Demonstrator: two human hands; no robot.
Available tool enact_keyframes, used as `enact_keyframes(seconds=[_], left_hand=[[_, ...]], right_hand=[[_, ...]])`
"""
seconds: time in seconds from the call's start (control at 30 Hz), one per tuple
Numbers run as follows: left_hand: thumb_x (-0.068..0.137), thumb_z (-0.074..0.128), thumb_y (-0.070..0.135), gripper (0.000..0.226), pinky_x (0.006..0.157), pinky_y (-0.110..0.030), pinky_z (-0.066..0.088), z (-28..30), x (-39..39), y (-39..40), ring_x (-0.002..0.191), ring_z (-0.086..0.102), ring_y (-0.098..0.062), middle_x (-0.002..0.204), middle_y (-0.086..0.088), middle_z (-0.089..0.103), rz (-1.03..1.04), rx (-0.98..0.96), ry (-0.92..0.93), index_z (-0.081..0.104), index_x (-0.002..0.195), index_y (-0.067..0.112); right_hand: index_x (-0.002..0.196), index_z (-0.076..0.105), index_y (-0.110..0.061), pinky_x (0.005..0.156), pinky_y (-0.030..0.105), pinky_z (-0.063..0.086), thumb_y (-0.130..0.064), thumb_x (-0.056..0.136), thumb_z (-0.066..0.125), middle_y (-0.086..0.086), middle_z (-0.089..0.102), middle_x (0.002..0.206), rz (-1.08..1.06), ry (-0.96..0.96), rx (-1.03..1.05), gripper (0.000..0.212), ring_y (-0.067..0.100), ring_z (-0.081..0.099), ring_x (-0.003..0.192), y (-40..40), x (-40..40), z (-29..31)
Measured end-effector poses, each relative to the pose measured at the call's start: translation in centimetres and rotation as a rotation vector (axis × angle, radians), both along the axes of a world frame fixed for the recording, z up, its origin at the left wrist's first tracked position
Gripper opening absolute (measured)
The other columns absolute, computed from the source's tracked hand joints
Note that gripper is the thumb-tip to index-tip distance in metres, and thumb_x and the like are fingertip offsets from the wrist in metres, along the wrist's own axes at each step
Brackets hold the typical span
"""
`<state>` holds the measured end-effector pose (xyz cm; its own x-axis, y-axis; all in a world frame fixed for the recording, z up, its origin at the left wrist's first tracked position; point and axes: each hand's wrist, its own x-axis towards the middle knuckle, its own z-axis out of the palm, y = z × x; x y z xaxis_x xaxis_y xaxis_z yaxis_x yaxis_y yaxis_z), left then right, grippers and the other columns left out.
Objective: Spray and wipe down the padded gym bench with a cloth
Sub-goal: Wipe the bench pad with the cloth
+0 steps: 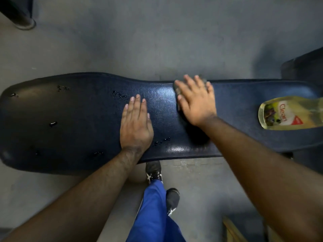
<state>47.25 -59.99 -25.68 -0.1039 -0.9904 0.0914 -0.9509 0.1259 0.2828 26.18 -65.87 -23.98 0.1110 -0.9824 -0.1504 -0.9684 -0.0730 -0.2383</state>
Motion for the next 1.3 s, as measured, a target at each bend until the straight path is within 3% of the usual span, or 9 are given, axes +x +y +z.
enact_keyframes(seconds=[0.07,0.23,0.37,0.53,0.7,0.87,1.0,1.2,1.3], left_hand=[[0.098,0.038,0.019,0.049,0.121,-0.043,0.019,0.0,0.0,-0.1,0.145,0.03,-0.03,0.153,-0.018,0.038,0.002,-0.003,-0.002,0.043,0.143,0.0],[0.099,0.035,0.022,0.051,0.122,-0.042,0.018,0.1,0.1,-0.1,0.146,0.029,-0.029,0.155,-0.017,0.036,-0.005,0.023,-0.015,0.041,0.145,0.001],[0.098,0.036,0.021,0.051,0.121,-0.043,0.019,-0.3,0.1,-0.1,0.145,0.03,-0.029,0.154,-0.017,0.037,0.001,0.001,-0.017,0.042,0.144,0.001],[0.097,0.036,0.022,0.05,0.121,-0.042,0.02,-0.1,0.1,-0.2,0.144,0.034,-0.029,0.152,-0.017,0.04,0.004,-0.002,0.038,0.047,0.141,0.001],[0.097,0.036,0.021,0.048,0.12,-0.044,0.022,-0.1,0.4,-0.2,0.143,0.036,-0.03,0.15,-0.017,0.044,0.009,-0.014,0.16,0.051,0.138,0.001],[0.098,0.038,0.014,0.041,0.121,-0.038,0.022,1.0,1.1,-0.3,0.141,0.038,-0.026,0.145,-0.013,0.051,0.038,0.034,0.438,0.057,0.132,0.002],[0.096,0.04,0.011,0.04,0.12,-0.029,0.022,2.0,3.6,0.7,0.137,0.044,-0.025,0.137,-0.012,0.057,0.046,-0.001,0.48,0.059,0.129,0.002],[0.093,0.043,0.011,0.042,0.119,-0.042,0.025,2.5,7.8,1.4,0.137,0.043,-0.03,0.14,-0.015,0.055,0.018,0.026,0.266,0.056,0.132,0.001],[0.094,0.043,0.019,0.05,0.122,-0.04,0.019,2.4,10.3,1.3,0.142,0.036,-0.028,0.148,-0.015,0.046,-0.005,0.068,0.193,0.047,0.141,0.002]], right_hand=[[0.15,0.038,-0.035,0.12,0.057,0.008,-0.045,0.098,0.035,0.002,0.03,0.162,-0.223,-0.011,0.039,0.052,0.03,0.02,0.151,0.6,2.7,0.1],[0.148,0.042,-0.035,0.12,0.054,0.016,-0.047,0.098,0.036,-0.001,0.036,0.159,0.34,-0.034,-0.051,0.052,0.027,0.027,0.149,5.7,1.6,0.0],[0.149,0.041,-0.033,0.12,0.057,0.011,-0.047,0.097,0.035,0.005,0.033,0.161,-0.26,-0.016,-0.04,0.054,0.032,0.024,0.15,5.0,3.4,-0.4],[0.149,0.043,-0.035,0.12,0.055,0.017,-0.047,0.099,0.038,0.001,0.034,0.161,0.423,-0.045,-0.078,0.052,0.028,0.027,0.149,10.4,1.8,-0.1],[0.151,0.039,-0.033,0.12,0.058,0.011,-0.047,0.097,0.036,0.004,0.031,0.162,-0.303,0.016,-0.091,0.056,0.032,0.022,0.151,9.9,4.0,-0.5],[0.149,0.043,-0.032,0.118,0.058,0.019,-0.049,0.097,0.042,0.003,0.035,0.16,0.435,0.025,-0.116,0.055,0.031,0.027,0.149,13.9,4.2,-0.8],[0.15,0.041,-0.033,0.119,0.059,0.016,-0.05,0.097,0.039,0.002,0.034,0.16,-0.272,0.042,-0.132,0.056,0.031,0.026,0.149,12.6,6.2,-0.9],[0.149,0.043,-0.034,0.118,0.056,0.02,-0.045,0.101,0.035,0.001,0.036,0.16,0.37,0.022,-0.13,0.05,0.029,0.029,0.149,13.9,7.4,-0.6],[0.15,0.04,-0.035,0.12,0.057,0.016,-0.045,0.101,0.031,0.001,0.034,0.161,-0.213,0.017,-0.109,0.051,0.029,0.025,0.15,11.3,8.1,-0.5]])
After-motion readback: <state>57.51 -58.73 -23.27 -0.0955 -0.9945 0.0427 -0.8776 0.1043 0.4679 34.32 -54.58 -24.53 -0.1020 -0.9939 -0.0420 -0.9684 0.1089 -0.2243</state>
